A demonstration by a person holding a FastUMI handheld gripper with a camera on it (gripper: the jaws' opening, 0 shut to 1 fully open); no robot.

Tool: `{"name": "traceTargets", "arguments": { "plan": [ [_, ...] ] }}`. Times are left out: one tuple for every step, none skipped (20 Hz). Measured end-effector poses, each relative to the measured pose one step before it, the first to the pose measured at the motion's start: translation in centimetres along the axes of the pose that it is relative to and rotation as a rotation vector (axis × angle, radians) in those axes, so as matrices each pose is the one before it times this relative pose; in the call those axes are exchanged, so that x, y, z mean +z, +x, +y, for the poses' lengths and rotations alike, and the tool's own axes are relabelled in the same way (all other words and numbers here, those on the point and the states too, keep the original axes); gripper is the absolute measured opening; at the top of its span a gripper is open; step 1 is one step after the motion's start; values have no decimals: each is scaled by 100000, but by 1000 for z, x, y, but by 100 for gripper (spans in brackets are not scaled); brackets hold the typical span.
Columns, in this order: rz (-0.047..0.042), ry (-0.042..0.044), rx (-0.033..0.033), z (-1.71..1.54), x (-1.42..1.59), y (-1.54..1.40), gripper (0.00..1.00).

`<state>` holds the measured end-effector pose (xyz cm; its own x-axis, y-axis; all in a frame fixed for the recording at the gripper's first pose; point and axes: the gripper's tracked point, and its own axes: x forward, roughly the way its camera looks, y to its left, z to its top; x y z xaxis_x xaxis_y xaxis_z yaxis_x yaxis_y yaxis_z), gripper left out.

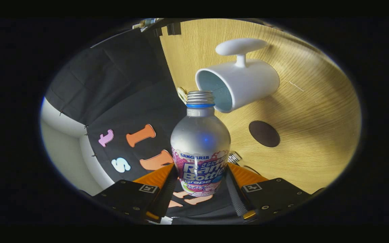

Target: Take the bottle from table, then pour the juice into the cup, finally place the bottle on the coaster

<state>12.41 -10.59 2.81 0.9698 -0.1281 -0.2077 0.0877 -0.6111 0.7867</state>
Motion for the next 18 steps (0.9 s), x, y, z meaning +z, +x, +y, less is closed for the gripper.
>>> {"name": "traceTargets", "arguments": {
  "plan": [
    [-294,285,34,-3,-43,-1,76],
    [-138,-218,-288,-57,-33,-40,76],
    [-68,167,-27,-3,-117,178,76],
    [48,595,244,82,37,-139,76],
    [18,862,482,81,68,-46,76],
    [-76,775,23,-35,-103,25,76],
    [-176,283,-354,-44,23,28,76],
    [-57,43,-166,115,-131,71,76],
    [165,274,95,9,-84,61,76],
    [-119,772,425,122,164,-113,76],
    [-129,724,218,75,108,30,76],
    [-287,667,220,104,16,-61,76],
    [-105,500,305,73,15,-21,76],
    [-239,439,170,71,16,-60,76],
    [-283,338,69,40,120,15,76],
    [-201,442,57,106,50,-91,76],
    [-169,741,247,342,-58,135,76],
    [-31,849,348,452,-218,417,76]
  ]
}}
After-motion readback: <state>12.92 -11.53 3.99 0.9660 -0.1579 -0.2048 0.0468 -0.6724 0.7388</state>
